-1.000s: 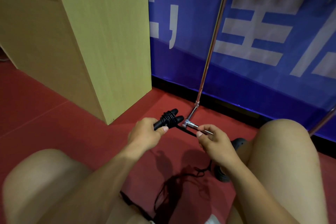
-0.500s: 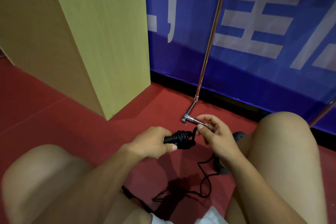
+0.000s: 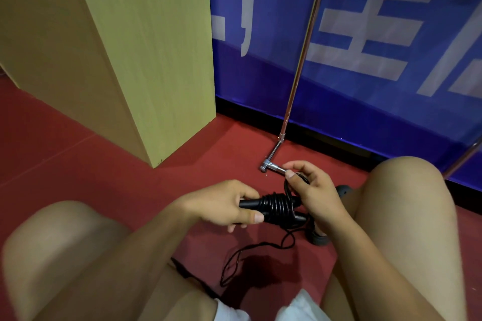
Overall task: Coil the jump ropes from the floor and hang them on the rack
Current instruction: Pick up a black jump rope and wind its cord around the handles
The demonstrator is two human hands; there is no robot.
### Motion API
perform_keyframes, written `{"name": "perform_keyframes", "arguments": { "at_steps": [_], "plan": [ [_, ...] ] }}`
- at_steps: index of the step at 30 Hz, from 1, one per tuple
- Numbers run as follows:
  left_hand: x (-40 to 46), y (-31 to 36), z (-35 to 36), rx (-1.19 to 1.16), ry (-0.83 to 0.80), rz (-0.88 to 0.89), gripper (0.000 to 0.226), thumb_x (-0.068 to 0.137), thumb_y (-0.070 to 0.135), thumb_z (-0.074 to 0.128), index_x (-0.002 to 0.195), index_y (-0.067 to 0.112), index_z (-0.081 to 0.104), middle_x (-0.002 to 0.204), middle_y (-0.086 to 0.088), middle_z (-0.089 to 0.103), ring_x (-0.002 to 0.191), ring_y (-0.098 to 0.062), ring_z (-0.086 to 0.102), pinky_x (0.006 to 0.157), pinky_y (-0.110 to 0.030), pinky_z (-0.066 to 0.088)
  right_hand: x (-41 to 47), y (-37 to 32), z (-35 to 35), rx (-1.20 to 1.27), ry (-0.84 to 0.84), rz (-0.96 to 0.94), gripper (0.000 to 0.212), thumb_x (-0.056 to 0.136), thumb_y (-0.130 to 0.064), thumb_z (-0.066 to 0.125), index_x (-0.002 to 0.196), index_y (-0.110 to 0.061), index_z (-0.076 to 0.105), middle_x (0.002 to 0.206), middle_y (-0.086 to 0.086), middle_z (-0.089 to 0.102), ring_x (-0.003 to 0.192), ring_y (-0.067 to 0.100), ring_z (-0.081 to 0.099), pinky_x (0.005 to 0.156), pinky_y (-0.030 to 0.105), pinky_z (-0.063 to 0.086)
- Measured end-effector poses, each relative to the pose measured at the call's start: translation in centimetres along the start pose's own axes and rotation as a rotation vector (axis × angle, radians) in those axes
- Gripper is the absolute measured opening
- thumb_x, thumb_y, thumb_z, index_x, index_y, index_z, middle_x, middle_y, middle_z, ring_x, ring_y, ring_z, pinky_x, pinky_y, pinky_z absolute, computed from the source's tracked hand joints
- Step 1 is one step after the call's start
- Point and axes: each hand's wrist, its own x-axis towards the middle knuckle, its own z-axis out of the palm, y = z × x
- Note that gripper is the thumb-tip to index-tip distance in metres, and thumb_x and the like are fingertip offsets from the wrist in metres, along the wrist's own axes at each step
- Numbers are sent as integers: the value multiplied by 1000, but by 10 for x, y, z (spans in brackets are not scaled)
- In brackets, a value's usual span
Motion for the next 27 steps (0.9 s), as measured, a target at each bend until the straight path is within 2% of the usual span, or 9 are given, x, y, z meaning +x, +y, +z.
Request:
{"name": "perform_keyframes", "arguments": {
  "at_steps": [4, 7, 11, 13, 17, 20, 23, 25, 27],
  "plan": [
    [-4, 5, -1, -94, -47, 62, 18, 94, 31, 68, 89, 14, 64, 74, 0, 67, 57, -18, 60, 59, -28, 50, 1, -2, -3, 68, -19, 33, 7, 92, -14, 65, 97, -12, 69, 70, -16, 64, 67, -3, 56, 69, 18, 43],
    [-5, 4, 0, -159, -87, 107, 18, 96, 27, 65, 88, 11, 62, 74, -2, 65, 57, -21, 58, 59, -27, 48, 0, -4, -5, 180, -42, 108, 13, 82, -24, 71, 89, -13, 70, 73, 2, 54, 66, 9, 49, 64, 21, 41],
    [-5, 8, 3, -283, -154, 182, 19, 94, 31, 65, 86, 14, 60, 74, -7, 62, 55, -23, 53, 59, -28, 45, 2, -3, -4, 238, -71, 219, 18, 75, -31, 72, 79, -14, 65, 61, -1, 51, 49, 8, 44, 48, 20, 40],
    [-5, 9, 4, -335, -180, 196, 27, 92, 33, 65, 90, 7, 58, 73, -6, 61, 53, -21, 51, 57, -26, 45, 1, -3, 1, 283, -84, 249, 15, 77, -28, 70, 75, -14, 62, 56, -3, 49, 43, 7, 43, 44, 19, 39],
    [-4, 10, 7, -421, -187, 221, 53, 92, 39, 68, 101, -10, 51, 72, -4, 58, 49, -14, 48, 53, -21, 42, 6, 3, 9, 326, -49, 302, 19, 93, 0, 52, 78, -10, 57, 59, -5, 53, 45, 6, 47, 49, 18, 42],
    [-3, 10, 10, -475, -133, 240, 60, 89, 41, 66, 111, -13, 51, 71, -3, 59, 48, -10, 49, 54, -20, 44, 6, 3, 14, 111, -74, 277, 24, 93, 5, 50, 76, -12, 55, 68, -2, 56, 53, 5, 53, 57, 21, 45],
    [0, 9, 12, -519, -11, 252, 54, 91, 40, 68, 110, -10, 54, 72, -6, 59, 48, -12, 51, 54, -21, 45, -4, 3, 18, 7, -38, 163, 26, 92, 10, 51, 68, -1, 53, 61, 7, 51, 52, 9, 48, 47, 13, 38],
    [2, 9, 12, -532, 74, 233, 43, 95, 34, 65, 106, -6, 57, 72, -7, 59, 48, -14, 51, 54, -22, 44, -8, 3, 20, 36, -48, 119, 16, 91, 0, 58, 77, 6, 59, 64, 12, 55, 56, 15, 48, 49, 18, 40],
    [5, 10, 13, -538, 170, 190, 33, 97, 31, 62, 102, -2, 60, 71, -5, 60, 49, -15, 51, 54, -23, 44, -7, 4, 23, 97, -79, 106, 13, 96, -3, 56, 88, 4, 64, 67, 10, 59, 57, 17, 50, 52, 23, 43]
  ]
}}
